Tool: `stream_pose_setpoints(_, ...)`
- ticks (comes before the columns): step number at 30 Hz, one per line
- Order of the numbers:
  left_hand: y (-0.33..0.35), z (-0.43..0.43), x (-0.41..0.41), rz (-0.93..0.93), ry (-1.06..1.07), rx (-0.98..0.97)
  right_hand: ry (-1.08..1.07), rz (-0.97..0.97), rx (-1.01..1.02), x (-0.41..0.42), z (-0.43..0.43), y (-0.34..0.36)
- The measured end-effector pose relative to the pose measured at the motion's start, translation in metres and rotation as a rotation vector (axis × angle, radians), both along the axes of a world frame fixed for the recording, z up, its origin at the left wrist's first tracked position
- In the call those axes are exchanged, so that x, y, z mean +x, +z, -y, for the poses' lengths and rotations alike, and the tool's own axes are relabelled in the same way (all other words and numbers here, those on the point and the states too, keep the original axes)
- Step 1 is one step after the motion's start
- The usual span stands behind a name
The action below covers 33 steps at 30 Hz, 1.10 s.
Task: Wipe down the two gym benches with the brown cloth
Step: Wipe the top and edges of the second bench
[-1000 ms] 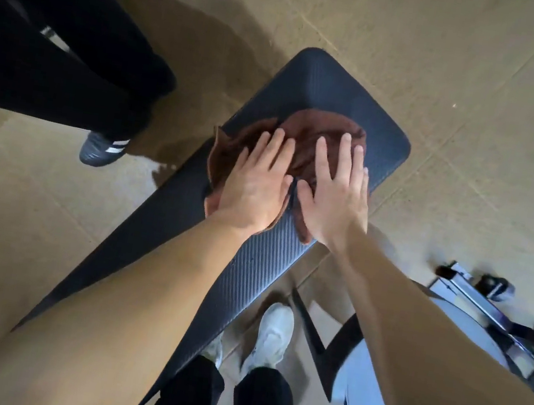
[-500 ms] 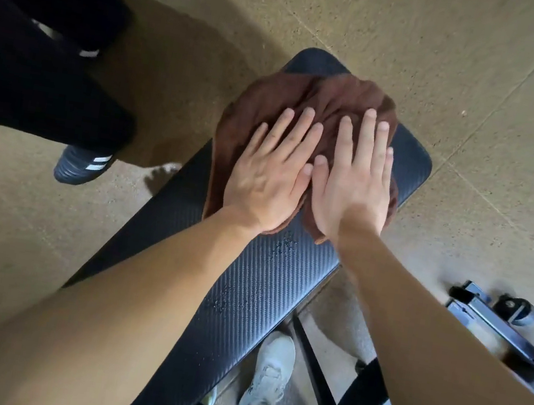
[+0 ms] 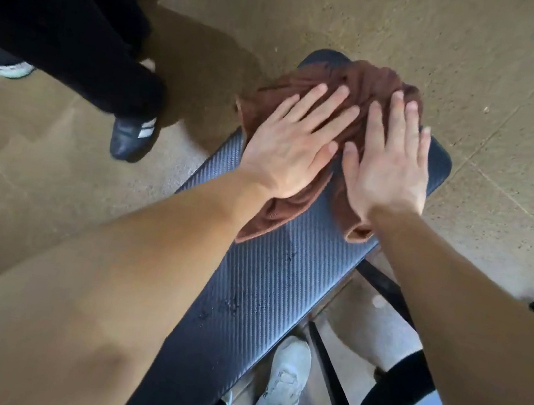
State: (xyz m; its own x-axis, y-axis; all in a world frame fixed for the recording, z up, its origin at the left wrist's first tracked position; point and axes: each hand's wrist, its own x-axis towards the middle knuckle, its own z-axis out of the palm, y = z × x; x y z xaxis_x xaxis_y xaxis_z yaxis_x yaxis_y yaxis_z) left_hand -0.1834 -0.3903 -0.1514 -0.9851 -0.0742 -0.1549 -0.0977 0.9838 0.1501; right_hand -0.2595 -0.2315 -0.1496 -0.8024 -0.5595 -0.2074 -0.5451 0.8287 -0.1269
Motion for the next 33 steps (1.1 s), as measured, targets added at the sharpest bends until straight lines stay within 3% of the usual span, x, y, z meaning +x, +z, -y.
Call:
stream_pose_setpoints(6,0.002,-0.019,0.034,-0.031,0.193,0.097,-0.092,0.012,-0.046,0.036,0.007,0.005)
stream_pose_setpoints(10,0.015,-0.049,0.142,0.105,0.257,0.121,0.129,0.131,0.081,0.130,-0.007,0.019)
stream_pose_setpoints(13,0.017,-0.050,0.184,0.190,0.242,0.089,0.304,0.164,0.090,0.143,-0.014,0.017)
stream_pose_setpoints(16,0.010,-0.032,0.140,0.140,0.204,0.077,0.357,0.068,0.100,0.087,-0.001,0.010)
stream_pose_setpoints(20,0.004,-0.019,0.052,0.006,0.296,0.109,0.158,-0.009,0.083,0.015,0.021,0.006)
stream_pose_setpoints(23,-0.002,-0.020,0.044,-0.008,0.298,0.113,0.026,-0.001,0.018,0.029,0.024,0.002)
stream_pose_setpoints(26,0.002,-0.030,0.104,0.018,0.280,0.125,0.010,0.049,0.026,0.091,0.017,0.010)
stream_pose_setpoints(30,0.017,-0.051,0.217,0.175,0.308,0.110,0.232,0.146,0.096,0.183,-0.001,0.017)
stream_pose_setpoints(33,0.019,-0.050,0.240,0.234,0.272,0.084,0.383,0.154,0.098,0.180,-0.005,0.013)
